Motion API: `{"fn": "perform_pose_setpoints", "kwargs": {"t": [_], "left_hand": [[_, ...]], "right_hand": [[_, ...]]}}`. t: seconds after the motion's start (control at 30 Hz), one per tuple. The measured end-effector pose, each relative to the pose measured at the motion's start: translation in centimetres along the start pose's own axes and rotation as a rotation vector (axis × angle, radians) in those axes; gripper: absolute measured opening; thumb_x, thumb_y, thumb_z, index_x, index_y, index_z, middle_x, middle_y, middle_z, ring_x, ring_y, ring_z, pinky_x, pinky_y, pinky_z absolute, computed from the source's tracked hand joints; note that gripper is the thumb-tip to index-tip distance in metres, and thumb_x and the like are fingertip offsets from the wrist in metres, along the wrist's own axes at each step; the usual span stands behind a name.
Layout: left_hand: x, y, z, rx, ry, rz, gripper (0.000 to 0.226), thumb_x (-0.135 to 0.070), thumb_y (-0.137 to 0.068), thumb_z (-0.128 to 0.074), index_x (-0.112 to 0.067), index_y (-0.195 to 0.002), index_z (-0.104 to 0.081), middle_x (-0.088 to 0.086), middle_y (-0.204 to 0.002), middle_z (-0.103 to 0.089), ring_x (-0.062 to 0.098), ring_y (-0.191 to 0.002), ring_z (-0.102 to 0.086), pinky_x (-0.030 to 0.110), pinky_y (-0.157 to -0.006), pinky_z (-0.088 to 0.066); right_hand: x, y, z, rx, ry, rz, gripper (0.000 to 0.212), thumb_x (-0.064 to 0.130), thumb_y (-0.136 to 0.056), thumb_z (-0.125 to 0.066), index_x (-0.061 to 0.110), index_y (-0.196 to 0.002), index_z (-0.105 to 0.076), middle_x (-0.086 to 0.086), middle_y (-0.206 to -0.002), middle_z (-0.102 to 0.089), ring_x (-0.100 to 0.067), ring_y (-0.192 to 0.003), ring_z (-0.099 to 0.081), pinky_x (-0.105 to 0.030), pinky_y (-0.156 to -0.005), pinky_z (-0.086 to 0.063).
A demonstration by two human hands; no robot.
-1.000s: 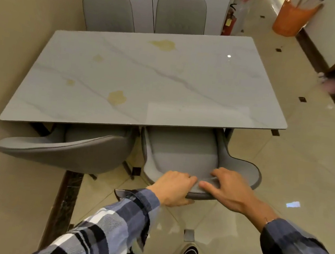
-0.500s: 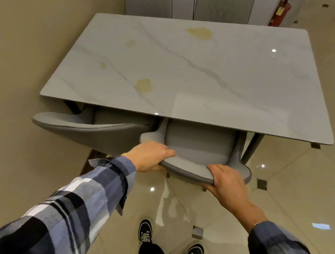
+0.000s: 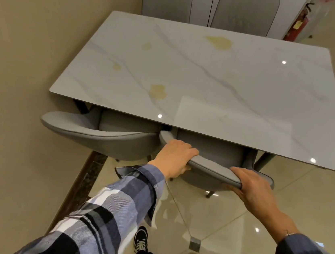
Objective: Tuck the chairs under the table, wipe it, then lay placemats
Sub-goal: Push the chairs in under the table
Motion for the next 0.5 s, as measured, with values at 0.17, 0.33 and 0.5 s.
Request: {"fn": "perform_pose_setpoints", "kwargs": {"t": [0.17,0.33,0.5], "left_hand": [[-1.0,0.0,-1.3,-0.021,-0.017,-0.005,0.034,-0.032,-0.084,-0.072,-0.027,-0.114,-0.057,-0.002,-0.105,-0.065,0.023,-0.101,-0.059,0.04,-0.088,-0.043],[-1.5,-0.1,-1.3,-0.036,-0.03,0.042,0.035,-0.034,-0.087,-0.069,-0.023,-0.118,-0.056,0.001,-0.106,-0.066,0.025,-0.102,-0.059,0.039,-0.09,-0.041],[-3.1,0.0,-1.9,-0.024,-0.036,0.057,0.034,-0.034,-0.088,-0.068,-0.022,-0.117,-0.055,0.003,-0.105,-0.065,0.026,-0.101,-0.058,0.039,-0.09,-0.041]], "right_hand": [[-0.9,0.5,-0.2,0.001,0.068,0.025,0.05,0.03,-0.07,-0.086,0.017,-0.113,-0.066,-0.004,-0.097,-0.071,-0.022,-0.084,-0.069,-0.037,-0.071,-0.058],[-1.9,0.3,-0.6,0.005,0.087,0.053,0.051,0.029,-0.075,-0.084,0.016,-0.119,-0.062,-0.005,-0.103,-0.07,-0.022,-0.089,-0.068,-0.038,-0.074,-0.06],[-3.2,1.3,-0.7,0.007,0.094,0.016,0.052,0.036,-0.077,-0.08,0.021,-0.123,-0.06,-0.003,-0.109,-0.069,-0.021,-0.096,-0.067,-0.039,-0.08,-0.059]]}}
Point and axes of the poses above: each hand's wrist, its own y-axis away from the middle knuckle, its own z-axis out of the back of the hand, x = y × z, the point moved 5 cm from there along -y, towards the middle knuckle
